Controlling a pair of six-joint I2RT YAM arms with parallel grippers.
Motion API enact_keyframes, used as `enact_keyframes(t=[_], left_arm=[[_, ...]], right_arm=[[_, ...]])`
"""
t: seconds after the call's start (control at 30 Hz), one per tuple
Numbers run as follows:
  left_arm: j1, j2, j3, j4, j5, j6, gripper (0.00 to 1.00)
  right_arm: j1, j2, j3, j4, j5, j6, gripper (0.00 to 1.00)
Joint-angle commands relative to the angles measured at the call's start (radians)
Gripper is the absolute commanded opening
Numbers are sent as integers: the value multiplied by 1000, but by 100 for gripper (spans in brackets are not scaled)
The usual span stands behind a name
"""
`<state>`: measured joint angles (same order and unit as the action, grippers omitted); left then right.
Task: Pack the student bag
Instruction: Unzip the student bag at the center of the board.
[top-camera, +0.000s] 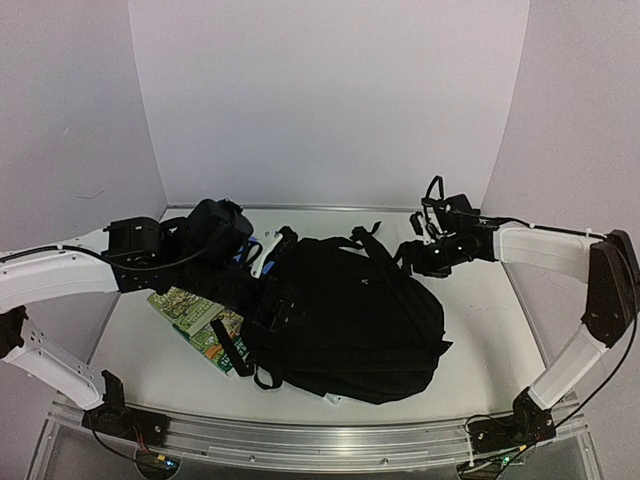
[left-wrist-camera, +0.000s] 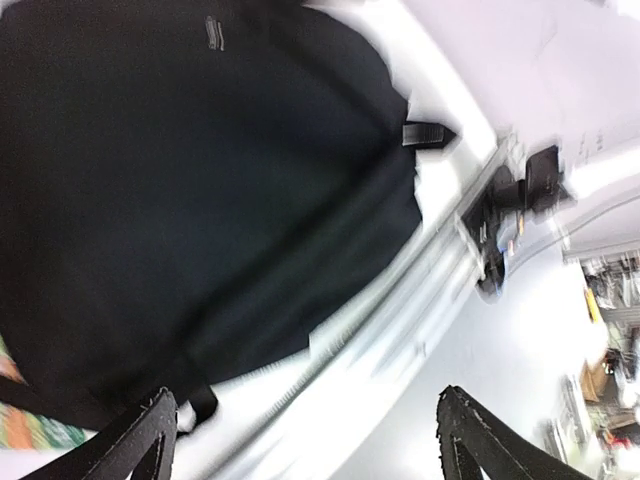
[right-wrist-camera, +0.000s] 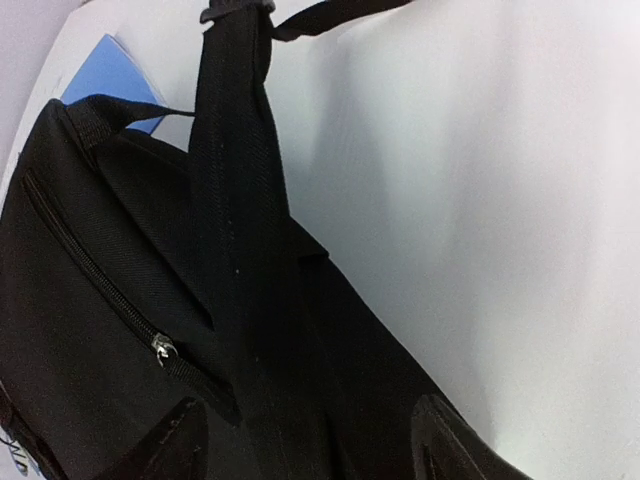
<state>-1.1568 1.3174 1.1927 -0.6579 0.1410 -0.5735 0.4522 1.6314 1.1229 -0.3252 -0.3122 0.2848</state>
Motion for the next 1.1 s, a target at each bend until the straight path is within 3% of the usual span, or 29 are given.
enact_keyframes(t=[0.0, 0.07, 0.17, 0.43, 0.7, 0.97, 1.07], left_arm=[[20, 39, 101, 27, -211, 141, 91], [48, 137, 152, 109, -231, 215, 91], [76, 300, 243, 180, -241, 310, 91], [116, 670, 586, 207, -128, 501, 89], [143, 855, 737, 227, 31, 642, 88], [144, 935, 811, 198, 32, 749, 84], [144, 958, 817, 187, 20, 787, 74]], right_arm=[[-1, -126, -49, 46, 75, 65, 80], [0, -184, -90, 46, 93, 100, 86], [1, -238, -147, 49, 98, 149, 86], [3, -340, -309, 101, 10, 186, 66], [3, -252, -367, 171, -24, 203, 64], [3, -206, -395, 234, -15, 222, 44], [3, -202, -406, 255, -19, 231, 35]])
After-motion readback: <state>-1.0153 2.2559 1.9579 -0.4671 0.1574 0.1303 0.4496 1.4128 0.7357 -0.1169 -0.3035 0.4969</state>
